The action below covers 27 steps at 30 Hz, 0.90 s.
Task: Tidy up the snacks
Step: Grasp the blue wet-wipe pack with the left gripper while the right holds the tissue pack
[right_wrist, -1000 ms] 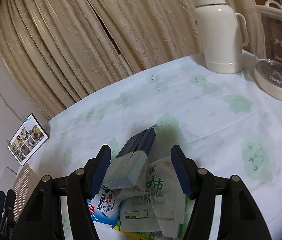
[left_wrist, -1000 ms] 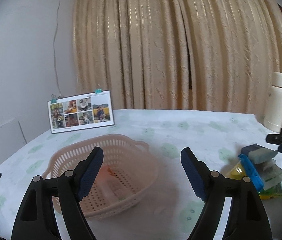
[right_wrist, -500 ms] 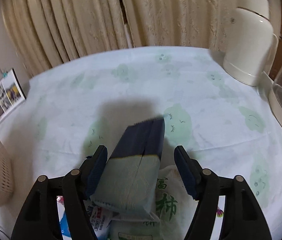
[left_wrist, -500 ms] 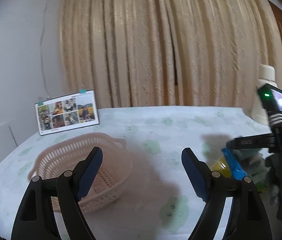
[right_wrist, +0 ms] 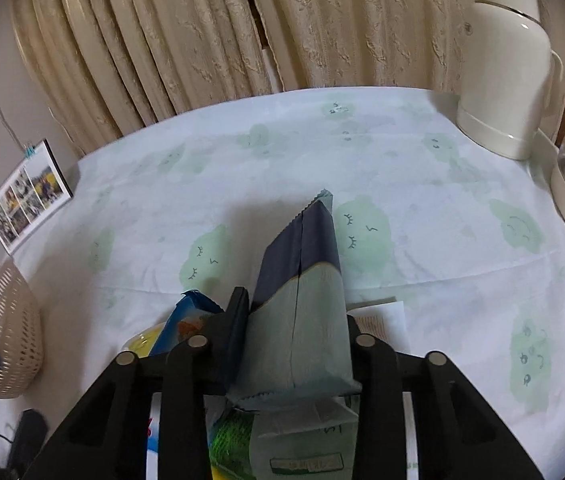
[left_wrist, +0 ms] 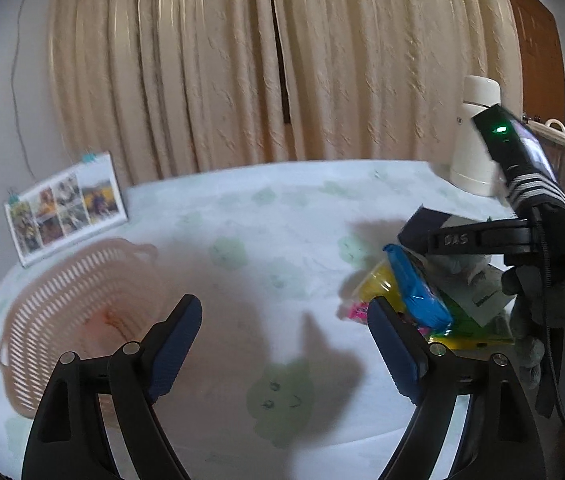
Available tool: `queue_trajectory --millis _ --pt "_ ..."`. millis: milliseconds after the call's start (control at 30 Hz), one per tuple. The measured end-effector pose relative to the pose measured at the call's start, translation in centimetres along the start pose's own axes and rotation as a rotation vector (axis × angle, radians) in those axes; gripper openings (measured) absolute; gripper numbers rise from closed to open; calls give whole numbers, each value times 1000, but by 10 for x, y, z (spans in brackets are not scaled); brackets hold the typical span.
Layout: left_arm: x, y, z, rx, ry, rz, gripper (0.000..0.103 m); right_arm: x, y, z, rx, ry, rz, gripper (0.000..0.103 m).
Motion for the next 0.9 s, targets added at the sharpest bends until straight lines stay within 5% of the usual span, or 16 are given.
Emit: queue_trajectory --millis 767,833,900 --pt "52 25 -60 -250 -300 58 84 45 -18 35 41 124 -141 32" --pt "56 25 -67 -269 -311 69 82 45 -18 36 43 128 -144 33" --pt "59 26 -75 -289 -318 83 69 46 -18 36 45 128 -147 33"
Point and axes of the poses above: each gripper's, at about its wrist camera, not at the fingertips, and z roughly against the way its jaws point, x to its right, y to its top, the point moved 1 cm from there along -z, roughly the way its jaws point, and after that the axes turned 1 degree about z, right-handed, at the moved point
